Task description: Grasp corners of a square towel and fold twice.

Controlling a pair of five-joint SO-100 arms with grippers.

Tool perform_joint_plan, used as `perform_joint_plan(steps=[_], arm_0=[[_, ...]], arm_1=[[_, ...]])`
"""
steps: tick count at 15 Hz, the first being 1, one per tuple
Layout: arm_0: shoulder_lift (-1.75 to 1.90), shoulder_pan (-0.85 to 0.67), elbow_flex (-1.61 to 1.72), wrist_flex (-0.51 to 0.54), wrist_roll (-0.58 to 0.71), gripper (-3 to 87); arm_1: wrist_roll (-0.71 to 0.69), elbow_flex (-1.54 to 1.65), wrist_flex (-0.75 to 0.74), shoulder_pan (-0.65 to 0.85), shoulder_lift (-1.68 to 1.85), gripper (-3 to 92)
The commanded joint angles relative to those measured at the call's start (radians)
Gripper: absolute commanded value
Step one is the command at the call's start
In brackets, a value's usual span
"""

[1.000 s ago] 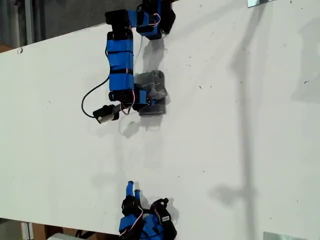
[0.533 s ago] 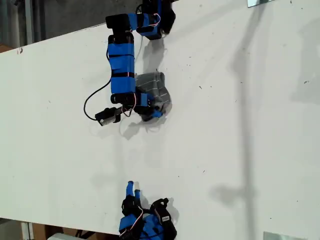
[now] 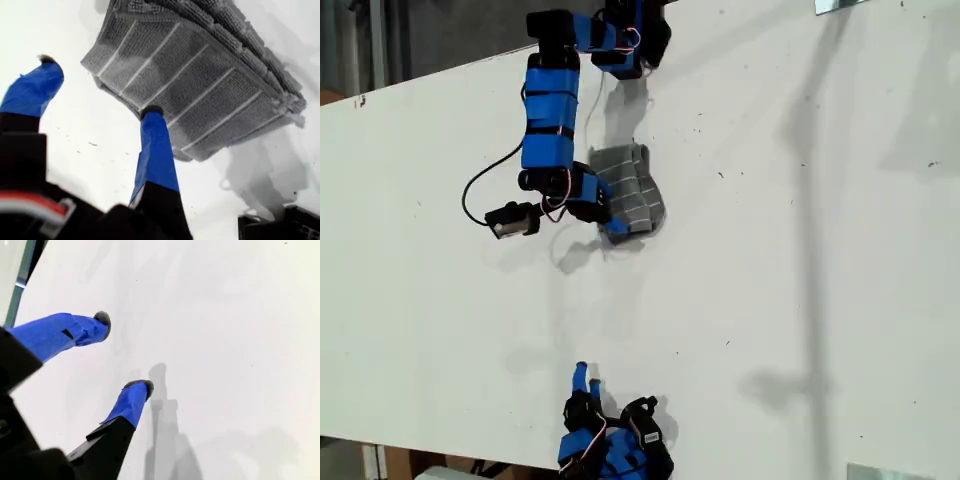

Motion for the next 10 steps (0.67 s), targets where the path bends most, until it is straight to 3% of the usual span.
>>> perform_joint_plan(steps=[1, 8, 10], arm_0=[[0.005, 0.012, 0.003, -0.017, 0.006, 21.9], [0.005, 0.015, 0.002, -0.017, 0.009, 21.7], [0.005, 0.017, 0.002, -0.017, 0.008, 21.7]], arm_1=[[0.032, 0.112, 0.017, 0.008, 0.301, 32.4], [0.402, 1.025, -0.213, -0.201, 1.275, 32.0], [0.44, 1.27, -0.215, -0.209, 1.721, 31.3]])
